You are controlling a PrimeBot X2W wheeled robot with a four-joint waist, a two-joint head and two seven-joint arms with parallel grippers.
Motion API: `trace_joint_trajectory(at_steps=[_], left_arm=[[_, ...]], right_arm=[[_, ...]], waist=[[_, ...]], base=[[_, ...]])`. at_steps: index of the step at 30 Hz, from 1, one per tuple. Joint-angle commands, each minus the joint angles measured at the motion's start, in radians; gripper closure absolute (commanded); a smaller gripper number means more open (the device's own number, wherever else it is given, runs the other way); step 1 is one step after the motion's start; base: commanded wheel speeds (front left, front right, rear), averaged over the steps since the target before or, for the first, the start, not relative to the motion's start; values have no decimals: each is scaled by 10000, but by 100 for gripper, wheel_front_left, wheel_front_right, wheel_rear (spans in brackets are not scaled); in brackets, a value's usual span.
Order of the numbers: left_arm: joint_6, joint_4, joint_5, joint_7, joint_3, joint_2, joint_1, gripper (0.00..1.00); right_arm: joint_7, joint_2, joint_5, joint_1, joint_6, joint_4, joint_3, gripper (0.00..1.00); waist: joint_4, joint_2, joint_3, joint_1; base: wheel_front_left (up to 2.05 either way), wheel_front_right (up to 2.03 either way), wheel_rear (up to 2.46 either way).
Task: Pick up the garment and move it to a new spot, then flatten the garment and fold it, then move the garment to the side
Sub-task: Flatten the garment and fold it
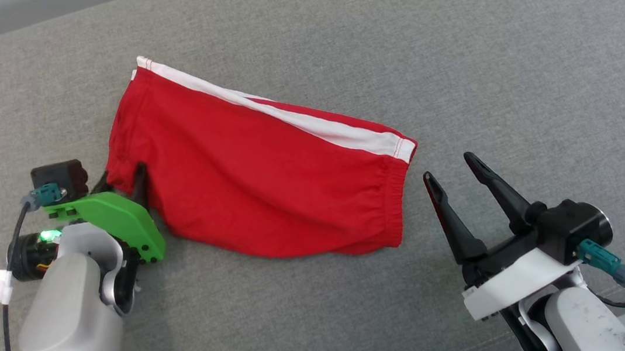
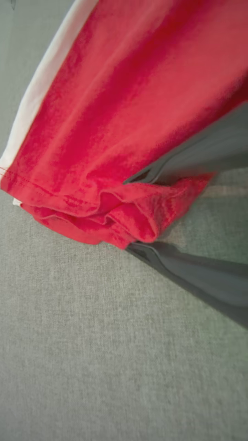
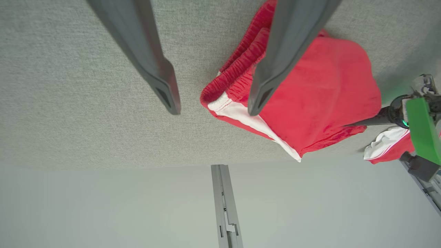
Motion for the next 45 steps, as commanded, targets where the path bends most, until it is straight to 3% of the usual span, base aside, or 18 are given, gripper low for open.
trace_joint_trajectory(at_steps=[1, 3, 11, 20, 29, 38, 39, 40, 41, 42, 45], left_arm=[[-22, -90, -52, 105, -204, 35, 191, 84], [-23, -236, -240, 179, -435, 87, 329, 100], [-12, -596, -547, -843, -442, 197, 503, 100], [84, -1321, -860, -2149, -189, -82, 1776, 100], [361, -2367, -1511, -2559, 254, -724, 3855, 100], [443, -2752, -1728, -2609, 314, -982, 4887, 100], [499, -2774, -1648, -2620, 310, -959, 4919, 87], [529, -2806, -1591, -2631, 333, -946, 4942, 53], [557, -2844, -1549, -2642, 370, -940, 4974, 11], [581, -2901, -1488, -2653, 400, -925, 4986, 0], [694, -3115, -930, -2679, 307, -725, 5009, 0]], right_arm=[[-20, -23, 28, -19, -15, -47, 36, 0], [-43, -26, 24, -62, -15, -45, 41, 0], [-86, -24, -84, -99, -15, 93, -22, 0], [77, -25, -270, 170, -15, 327, -596, 0], [215, -24, -333, 452, -15, 637, -917, 0], [220, -25, -266, 573, -15, 909, -842, 0], [215, -25, -246, 572, -15, 955, -818, 0], [215, -25, -240, 564, -15, 990, -794, 0], [216, -25, -228, 549, -15, 1036, -769, 0], [227, -25, -223, 536, -15, 1072, -752, 0], [303, -25, -248, 482, -15, 1183, -729, 0]], waist=[[-9, 0, -28, 0], [7, 0, -96, 0], [272, 0, -480, 0], [1161, 0, -1208, 0], [1850, 0, -1808, 0], [2002, 0, -2066, 0], [1998, 0, -2086, 0], [1991, 0, -2098, 0], [1978, 0, -2113, 0], [1969, 0, -2127, 0], [1955, 0, -2185, 0]], base=[[0, 0, 0], [0, 0, 0], [0, 0, 0], [0, 0, 0], [0, 0, 0], [0, 0, 0], [0, 0, 0], [0, 0, 0], [0, 0, 0], [0, 0, 0], [0, 0, 0]])
